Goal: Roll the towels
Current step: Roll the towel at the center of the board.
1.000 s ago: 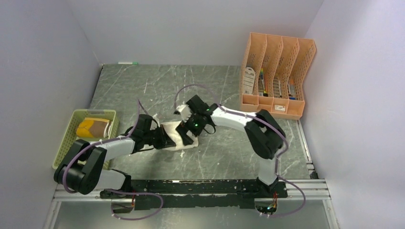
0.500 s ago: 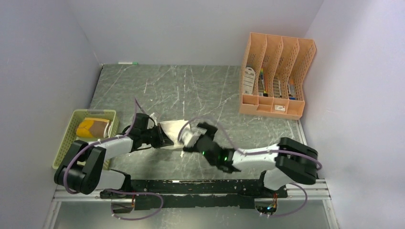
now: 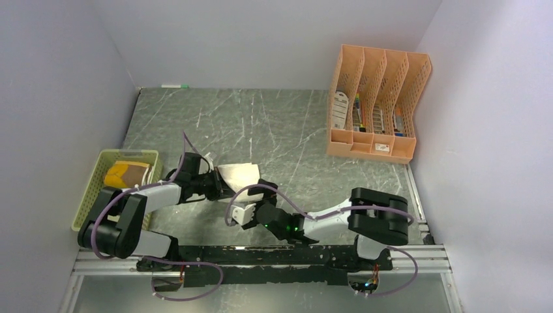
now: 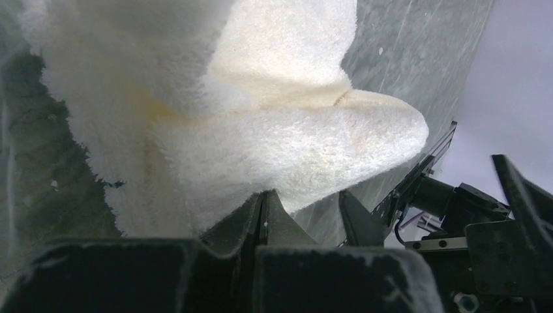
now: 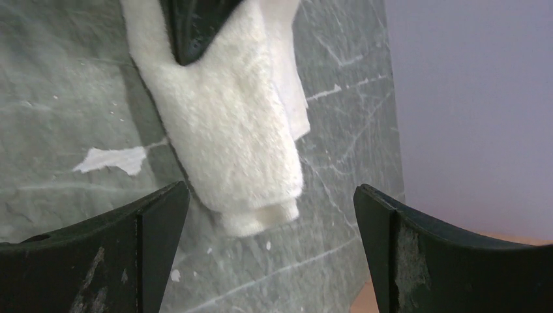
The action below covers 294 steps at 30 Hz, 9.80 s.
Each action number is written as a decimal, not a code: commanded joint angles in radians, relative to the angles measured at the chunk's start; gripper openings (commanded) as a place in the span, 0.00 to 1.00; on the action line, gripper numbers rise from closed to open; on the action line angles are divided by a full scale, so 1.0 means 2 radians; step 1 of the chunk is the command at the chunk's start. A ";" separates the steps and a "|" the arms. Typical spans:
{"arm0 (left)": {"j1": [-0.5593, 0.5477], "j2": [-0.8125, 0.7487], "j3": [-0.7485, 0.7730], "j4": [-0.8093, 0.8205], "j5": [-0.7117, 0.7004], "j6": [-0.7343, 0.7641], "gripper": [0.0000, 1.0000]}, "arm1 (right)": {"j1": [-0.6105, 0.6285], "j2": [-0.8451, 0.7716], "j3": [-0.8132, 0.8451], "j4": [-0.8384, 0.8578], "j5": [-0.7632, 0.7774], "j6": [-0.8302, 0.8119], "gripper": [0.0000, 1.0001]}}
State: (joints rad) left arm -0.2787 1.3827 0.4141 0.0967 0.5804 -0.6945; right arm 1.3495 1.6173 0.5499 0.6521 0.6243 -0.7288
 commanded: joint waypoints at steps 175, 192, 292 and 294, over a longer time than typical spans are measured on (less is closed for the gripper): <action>0.050 -0.297 0.039 -0.237 -0.078 -0.011 0.07 | -0.229 0.250 0.487 -0.625 -0.750 0.039 0.37; 0.049 -0.311 -0.012 -0.212 -0.060 -0.046 0.07 | -0.275 0.422 0.580 -0.648 -0.955 0.176 0.40; 0.096 -0.220 -0.057 -0.147 -0.010 -0.067 0.07 | -0.049 0.246 0.201 -0.001 -0.230 -0.072 0.33; 0.097 -0.224 -0.050 -0.154 -0.012 -0.066 0.07 | -0.064 0.230 0.201 -0.020 -0.261 -0.055 0.28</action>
State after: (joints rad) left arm -0.0967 0.9478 0.2874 -0.1886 0.5362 -0.8314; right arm 1.2793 2.1178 0.9455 0.8139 0.2348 -0.9386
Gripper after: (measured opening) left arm 0.074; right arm 0.326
